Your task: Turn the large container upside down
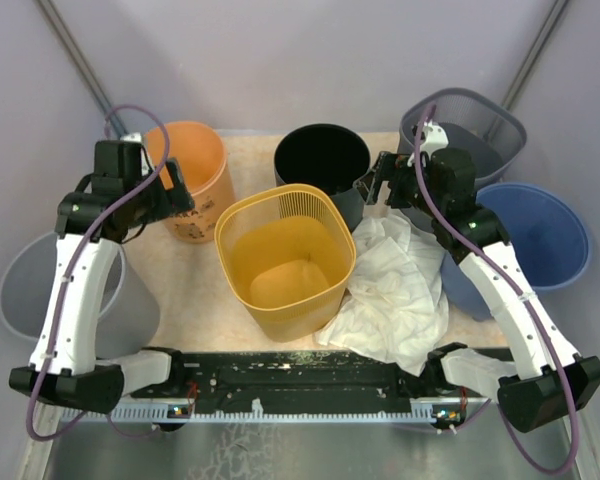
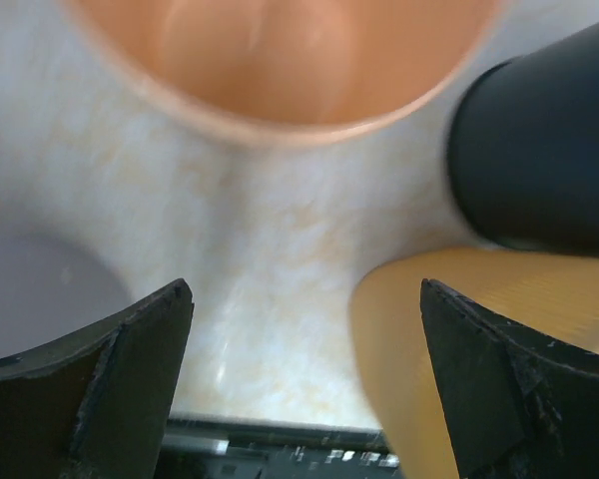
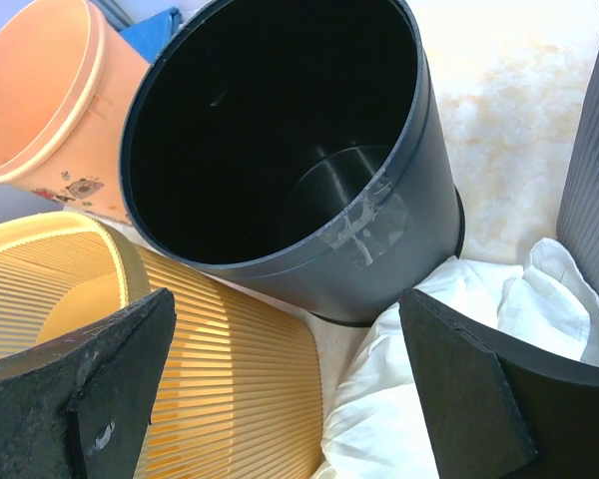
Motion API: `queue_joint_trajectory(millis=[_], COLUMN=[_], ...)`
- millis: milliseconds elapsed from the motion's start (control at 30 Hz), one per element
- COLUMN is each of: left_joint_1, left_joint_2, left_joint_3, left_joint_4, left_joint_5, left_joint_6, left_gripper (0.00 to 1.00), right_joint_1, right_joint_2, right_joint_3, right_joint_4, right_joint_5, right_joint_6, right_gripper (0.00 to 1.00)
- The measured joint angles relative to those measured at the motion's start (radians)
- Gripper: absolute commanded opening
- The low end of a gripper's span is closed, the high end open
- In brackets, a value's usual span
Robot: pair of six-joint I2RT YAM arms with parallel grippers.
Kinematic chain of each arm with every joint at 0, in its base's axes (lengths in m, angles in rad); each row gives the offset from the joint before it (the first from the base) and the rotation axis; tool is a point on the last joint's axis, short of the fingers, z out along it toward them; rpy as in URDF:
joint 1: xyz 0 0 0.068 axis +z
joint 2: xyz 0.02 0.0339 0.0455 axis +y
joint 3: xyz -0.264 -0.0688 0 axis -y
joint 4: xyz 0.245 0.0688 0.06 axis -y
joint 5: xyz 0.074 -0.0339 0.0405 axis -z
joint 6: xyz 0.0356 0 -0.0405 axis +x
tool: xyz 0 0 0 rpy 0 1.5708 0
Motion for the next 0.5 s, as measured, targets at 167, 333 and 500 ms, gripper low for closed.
queue_joint_trajectory(millis=[167, 333, 500], left_joint_1=[-0.084, -0.113, -0.113], left_joint_2=[0.097, 0.301, 0.530], left_joint_3=[0.268, 0.446, 0.533], left_joint_4=[0.100, 0.187, 0.222], left_joint_5=[0.076, 0.107, 0.089], left_joint_6=[0.027, 0.053, 0.071], left_gripper=[0.99, 0.99, 0.95], right_joint_1=[0.000, 0.000, 0.000], right_joint_2=[0.000, -0.003, -0.011], right_joint_3=[0.000, -0.013, -0.015], right_joint_4=[0.000, 0.000, -0.024], right_joint_5=[-0.001, 0.002, 0.021], right_joint_6=[0.002, 0.002, 0.001], right_gripper=[0.94, 0.94, 0.94])
